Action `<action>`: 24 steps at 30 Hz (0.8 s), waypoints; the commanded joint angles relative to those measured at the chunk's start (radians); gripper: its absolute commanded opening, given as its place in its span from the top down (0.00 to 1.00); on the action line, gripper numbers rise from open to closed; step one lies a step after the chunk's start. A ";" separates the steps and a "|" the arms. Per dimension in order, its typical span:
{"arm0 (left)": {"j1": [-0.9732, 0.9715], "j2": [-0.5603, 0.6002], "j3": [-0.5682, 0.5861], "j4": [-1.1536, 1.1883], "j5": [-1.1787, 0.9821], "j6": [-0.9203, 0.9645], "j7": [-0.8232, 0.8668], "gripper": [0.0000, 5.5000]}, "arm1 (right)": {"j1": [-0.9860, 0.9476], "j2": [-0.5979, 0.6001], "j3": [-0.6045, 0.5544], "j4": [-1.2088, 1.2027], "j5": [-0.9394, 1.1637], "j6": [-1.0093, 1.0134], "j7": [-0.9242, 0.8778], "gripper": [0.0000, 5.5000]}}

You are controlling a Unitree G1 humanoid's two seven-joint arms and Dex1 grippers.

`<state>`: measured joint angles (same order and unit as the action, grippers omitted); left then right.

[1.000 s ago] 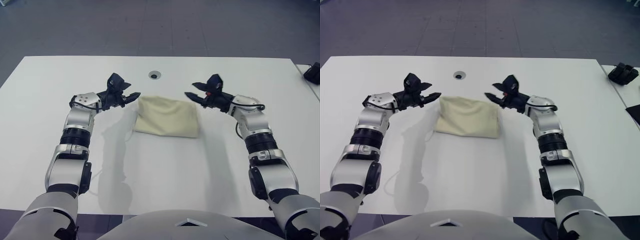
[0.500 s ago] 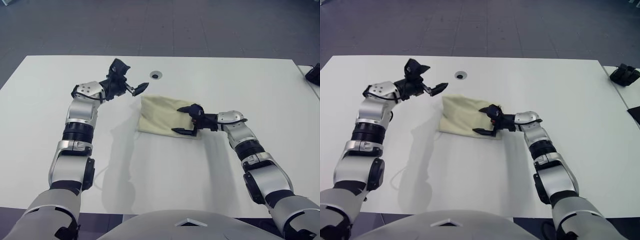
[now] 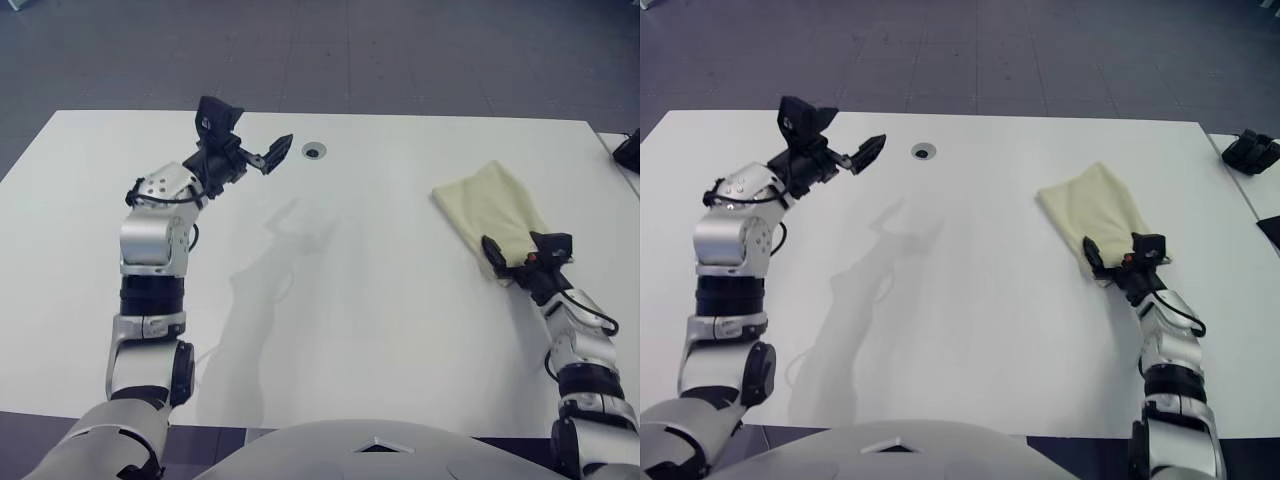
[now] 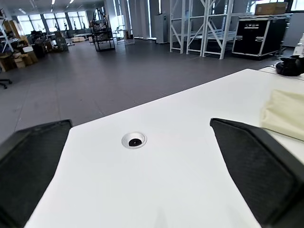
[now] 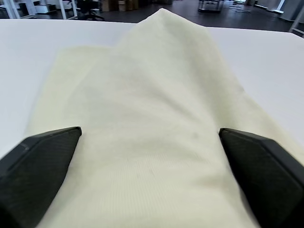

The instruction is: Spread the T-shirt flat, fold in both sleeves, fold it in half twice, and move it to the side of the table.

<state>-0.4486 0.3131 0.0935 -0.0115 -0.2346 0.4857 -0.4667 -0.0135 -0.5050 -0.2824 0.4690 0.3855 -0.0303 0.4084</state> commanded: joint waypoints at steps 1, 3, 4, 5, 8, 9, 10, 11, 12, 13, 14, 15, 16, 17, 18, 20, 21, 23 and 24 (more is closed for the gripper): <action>0.132 -0.057 0.036 -0.158 0.055 0.123 0.204 0.02 | 0.180 0.079 0.045 -0.134 -0.057 0.360 -0.204 0.02; 0.120 -0.047 0.043 -0.168 0.066 0.126 0.239 0.02 | 0.152 0.055 -0.004 -0.353 -0.055 0.419 -0.310 0.02; 0.116 -0.041 0.055 -0.188 0.067 0.130 0.256 0.02 | 0.109 0.034 -0.023 -0.509 -0.050 0.474 -0.362 0.02; 0.116 -0.037 0.066 -0.214 0.069 0.138 0.275 0.02 | 0.056 0.014 -0.029 -0.639 -0.051 0.528 -0.404 0.02; 0.121 -0.052 0.089 -0.281 0.086 0.155 0.346 0.02 | -0.146 0.049 0.011 -0.827 -0.013 0.639 -0.493 0.02; 0.120 -0.067 0.084 -0.278 0.091 0.150 0.365 0.02 | -0.185 0.097 0.051 -0.815 -0.007 0.633 -0.496 0.02; 0.117 -0.080 0.073 -0.263 0.096 0.140 0.380 0.02 | -0.202 0.141 0.088 -0.789 -0.014 0.631 -0.499 0.02; 0.112 -0.096 0.060 -0.232 0.094 0.133 0.386 0.02 | -0.210 0.183 0.128 -0.744 -0.036 0.608 -0.499 0.02; 0.111 -0.109 0.043 -0.198 0.097 0.119 0.387 0.02 | -0.216 0.222 0.165 -0.696 -0.059 0.581 -0.496 0.02; 0.110 -0.117 0.019 -0.154 0.104 0.079 0.374 0.02 | -0.216 0.247 0.193 -0.640 -0.090 0.542 -0.494 0.02; 0.109 -0.117 -0.011 -0.103 0.121 0.030 0.357 0.02 | -0.215 0.267 0.218 -0.575 -0.119 0.494 -0.484 0.02; 0.109 -0.120 -0.031 -0.051 0.144 -0.013 0.360 0.02 | -0.221 0.286 0.230 -0.505 -0.143 0.453 -0.483 0.02; 0.109 -0.129 -0.042 -0.008 0.157 -0.044 0.368 0.02 | -0.231 0.298 0.237 -0.441 -0.168 0.419 -0.487 0.02; 0.104 -0.134 -0.053 0.024 0.168 -0.070 0.371 0.02 | -0.237 0.303 0.240 -0.410 -0.194 0.393 -0.495 0.02; 0.099 -0.138 -0.059 0.040 0.174 -0.086 0.374 0.02 | -0.244 0.308 0.235 -0.402 -0.209 0.371 -0.499 0.02; 0.082 -0.145 -0.056 0.051 0.178 -0.105 0.381 0.02 | -0.253 0.312 0.222 -0.422 -0.222 0.351 -0.499 0.02; 0.069 -0.148 -0.048 0.063 0.178 -0.108 0.390 0.02 | -0.255 0.313 0.217 -0.423 -0.224 0.345 -0.494 0.02; 0.047 -0.152 -0.042 0.085 0.182 -0.115 0.403 0.02 | -0.252 0.314 0.210 -0.412 -0.230 0.336 -0.490 0.02; 0.037 -0.155 -0.044 0.095 0.182 -0.119 0.406 0.02 | -0.250 0.317 0.207 -0.408 -0.233 0.333 -0.489 0.02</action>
<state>-0.3830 0.1670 0.0422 0.0587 -0.0614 0.3737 -0.0720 -0.2571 -0.1955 -0.0658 0.0579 0.1634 0.3106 -0.0844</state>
